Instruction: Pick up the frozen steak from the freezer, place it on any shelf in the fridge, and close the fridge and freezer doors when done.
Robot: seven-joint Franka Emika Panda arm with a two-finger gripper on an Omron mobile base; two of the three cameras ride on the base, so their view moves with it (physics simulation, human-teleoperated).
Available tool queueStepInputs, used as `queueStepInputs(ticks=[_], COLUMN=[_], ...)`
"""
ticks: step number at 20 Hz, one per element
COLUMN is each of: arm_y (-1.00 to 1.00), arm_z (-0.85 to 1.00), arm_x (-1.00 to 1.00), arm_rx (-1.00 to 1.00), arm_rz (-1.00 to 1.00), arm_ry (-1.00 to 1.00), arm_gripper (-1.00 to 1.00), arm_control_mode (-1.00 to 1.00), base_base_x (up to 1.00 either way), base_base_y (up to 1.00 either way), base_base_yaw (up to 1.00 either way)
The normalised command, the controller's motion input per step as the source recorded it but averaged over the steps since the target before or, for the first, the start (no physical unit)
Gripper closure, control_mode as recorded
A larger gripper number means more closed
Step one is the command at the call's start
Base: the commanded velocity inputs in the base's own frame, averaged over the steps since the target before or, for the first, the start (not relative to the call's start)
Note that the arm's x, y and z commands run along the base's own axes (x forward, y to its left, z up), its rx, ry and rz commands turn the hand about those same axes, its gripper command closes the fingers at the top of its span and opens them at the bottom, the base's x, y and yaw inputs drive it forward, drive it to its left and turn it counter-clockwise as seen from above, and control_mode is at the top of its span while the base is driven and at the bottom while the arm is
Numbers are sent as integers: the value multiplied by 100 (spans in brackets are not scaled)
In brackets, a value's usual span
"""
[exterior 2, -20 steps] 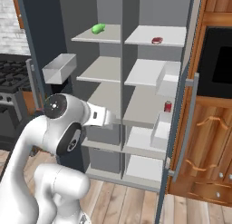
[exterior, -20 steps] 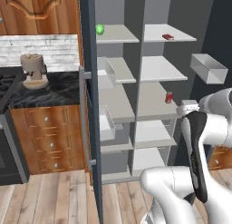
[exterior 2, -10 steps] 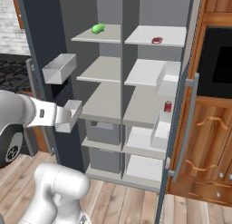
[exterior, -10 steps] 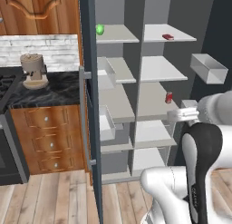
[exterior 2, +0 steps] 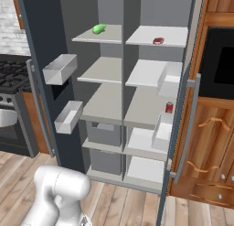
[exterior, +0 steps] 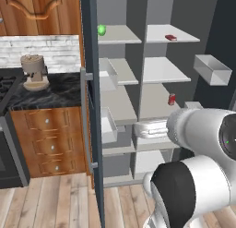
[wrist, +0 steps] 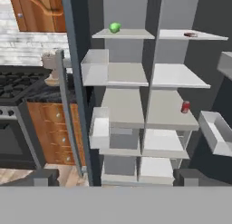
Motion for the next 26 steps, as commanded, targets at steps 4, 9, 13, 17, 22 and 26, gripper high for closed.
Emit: queueStepInputs(ticks=[4,9,13,17,22,26], arm_y=[100,100,100,86,20,13], arm_z=[-18,-28,-39,-31,-52,-59], arm_x=[8,68,100,90,67,92], arm_rx=[0,0,-11,-11,-3,-1], arm_rz=[-13,-26,-42,-39,-13,0], arm_ry=[-22,-18,-13,-11,-2,1], arm_gripper=[-100,-100,-100,-100,-100,-100], arm_control_mode=[-100,-100,-100,-100,-100,-100], base_base_x=[0,0,0,0,0,0], base_base_y=[0,0,0,0,0,0], base_base_yaw=[0,0,0,0,0,0])
